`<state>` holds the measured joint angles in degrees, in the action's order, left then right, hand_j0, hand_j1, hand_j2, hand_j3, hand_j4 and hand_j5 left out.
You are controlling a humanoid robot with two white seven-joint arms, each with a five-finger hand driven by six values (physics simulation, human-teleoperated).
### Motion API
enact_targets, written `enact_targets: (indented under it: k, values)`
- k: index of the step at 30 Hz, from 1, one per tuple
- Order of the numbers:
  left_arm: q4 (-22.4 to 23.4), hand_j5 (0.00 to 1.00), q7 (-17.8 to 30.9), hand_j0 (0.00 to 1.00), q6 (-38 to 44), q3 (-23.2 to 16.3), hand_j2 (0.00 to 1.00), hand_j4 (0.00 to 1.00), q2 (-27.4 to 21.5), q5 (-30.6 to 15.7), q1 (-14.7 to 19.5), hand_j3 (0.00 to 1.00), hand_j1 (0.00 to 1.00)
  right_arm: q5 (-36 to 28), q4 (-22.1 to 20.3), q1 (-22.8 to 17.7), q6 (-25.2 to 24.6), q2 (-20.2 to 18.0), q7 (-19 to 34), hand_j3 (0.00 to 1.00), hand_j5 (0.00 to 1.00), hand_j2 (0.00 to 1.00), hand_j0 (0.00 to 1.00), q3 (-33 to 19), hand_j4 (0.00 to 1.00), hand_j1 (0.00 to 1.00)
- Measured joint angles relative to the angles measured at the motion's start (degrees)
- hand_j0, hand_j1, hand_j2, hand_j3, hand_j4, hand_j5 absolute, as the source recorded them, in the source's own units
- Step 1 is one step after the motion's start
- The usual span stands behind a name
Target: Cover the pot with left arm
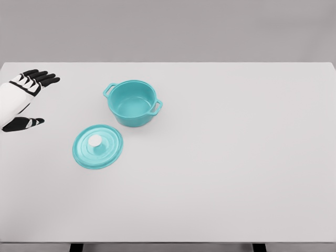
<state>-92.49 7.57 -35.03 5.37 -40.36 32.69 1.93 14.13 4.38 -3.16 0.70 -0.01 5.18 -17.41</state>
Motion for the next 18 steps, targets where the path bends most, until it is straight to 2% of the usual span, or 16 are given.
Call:
enact_targets:
  k: [9,11,13,15,18]
  values:
    - [-0.3,1.00,0.3,1.00,0.0,-0.1,1.00,1.00,-0.2,0.0,0.3,1.00,1.00,0.0,0.0,0.0,0.0,0.0,0.0,1.00,1.00,1.00,1.00,0.0,1.00,1.00]
    - [-0.3,1.00,4.4,1.00,0.0,-0.1,1.00,1.00,-0.9,-0.4,1.9,1.00,1.00,0.0,0.0,0.0,0.0,0.0,0.0,1.00,1.00,1.00,1.00,0.0,1.00,1.00]
    - [-0.2,1.00,12.2,1.00,0.0,-0.2,1.00,1.00,-1.4,-1.0,5.8,1.00,1.00,0.0,0.0,0.0,0.0,0.0,0.0,1.00,1.00,1.00,1.00,0.0,1.00,1.00]
    - [-0.1,1.00,18.7,1.00,0.0,-1.3,1.00,1.00,-2.1,-1.6,6.2,1.00,1.00,0.0,0.0,0.0,0.0,0.0,0.0,1.00,1.00,1.00,1.00,0.0,1.00,1.00]
    - [-0.3,0.98,23.2,0.98,-0.1,-5.1,0.98,0.98,-5.1,-3.9,6.7,0.98,0.98,0.0,0.0,0.0,0.0,0.0,0.0,1.00,1.00,1.00,1.00,0.0,1.00,1.00]
